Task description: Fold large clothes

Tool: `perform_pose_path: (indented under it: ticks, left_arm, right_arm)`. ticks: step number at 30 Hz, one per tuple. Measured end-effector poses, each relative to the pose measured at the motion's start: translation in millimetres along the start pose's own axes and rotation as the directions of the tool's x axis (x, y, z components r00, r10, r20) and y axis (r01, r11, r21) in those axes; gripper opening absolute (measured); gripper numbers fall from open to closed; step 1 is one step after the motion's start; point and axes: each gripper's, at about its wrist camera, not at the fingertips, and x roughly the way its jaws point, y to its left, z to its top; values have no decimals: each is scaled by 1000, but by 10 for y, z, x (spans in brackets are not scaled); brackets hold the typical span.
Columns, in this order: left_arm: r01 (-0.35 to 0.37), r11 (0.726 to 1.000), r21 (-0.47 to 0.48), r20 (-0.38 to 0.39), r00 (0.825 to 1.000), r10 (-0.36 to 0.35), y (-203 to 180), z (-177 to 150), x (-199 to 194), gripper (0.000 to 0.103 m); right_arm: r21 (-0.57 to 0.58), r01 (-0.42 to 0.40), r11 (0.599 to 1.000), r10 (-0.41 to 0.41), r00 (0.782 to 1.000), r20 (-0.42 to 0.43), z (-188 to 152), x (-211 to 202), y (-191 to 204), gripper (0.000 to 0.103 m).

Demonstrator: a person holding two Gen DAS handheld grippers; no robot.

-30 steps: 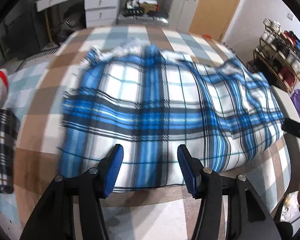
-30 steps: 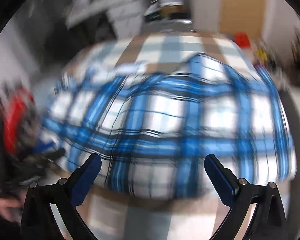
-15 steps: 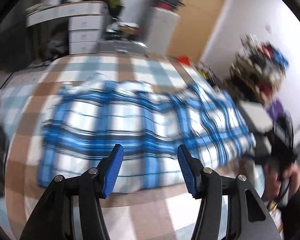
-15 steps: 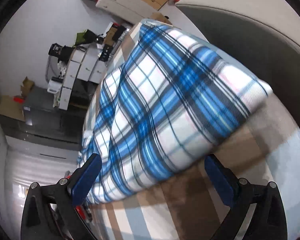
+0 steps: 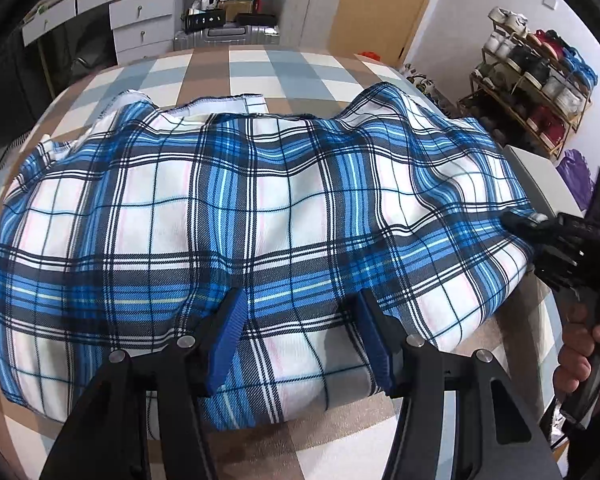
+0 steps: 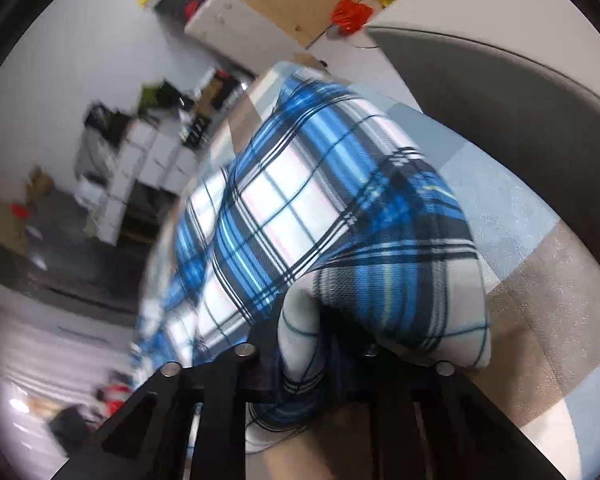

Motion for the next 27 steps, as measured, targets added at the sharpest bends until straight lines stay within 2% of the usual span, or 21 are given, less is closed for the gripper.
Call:
perform_pose_path:
  ticks: [4, 9, 11, 14, 16, 21, 24, 27]
  left_arm:
    - [-22, 999, 25, -6, 1000, 22, -43, -32, 0, 51]
    - [-51, 998, 30, -10, 999, 51, -112, -101, -37, 51]
    - [-52, 998, 26, -8, 999, 52, -113, -118, -58, 51]
    - [-56, 998, 38, -6, 998, 56, -143, -149, -79, 51]
    - [-47, 998, 44, -7, 999, 47, -132, -157, -87, 51]
    - [-18, 1000, 20, -13, 1000, 18, -68, -124, -76, 51]
    - [-22, 1000, 21, -14, 1000, 23, -86, -117, -71, 51]
    - [-26, 999, 25, -15, 1000, 27, -101, -111, -69, 51]
  right_arm:
    - [-87, -23, 996, 30, 997, 74, -43, -274, 138, 7]
    - [-111, -55, 992, 69, 989, 134, -132, -672, 176, 4]
    - [-110, -43, 993, 58, 989, 137, -123, -705, 162, 4]
    - [-85, -28, 996, 35, 996, 81, -109, -628, 117, 4]
    - [-30, -9, 1000, 10, 999, 43, -111, -583, 14, 5]
    - [95, -43, 995, 48, 998, -51, -118, -492, -187, 5]
    - [98, 0, 995, 10, 995, -98, -136, -424, -203, 5]
    - [77, 29, 997, -22, 997, -80, -103, -387, -158, 6]
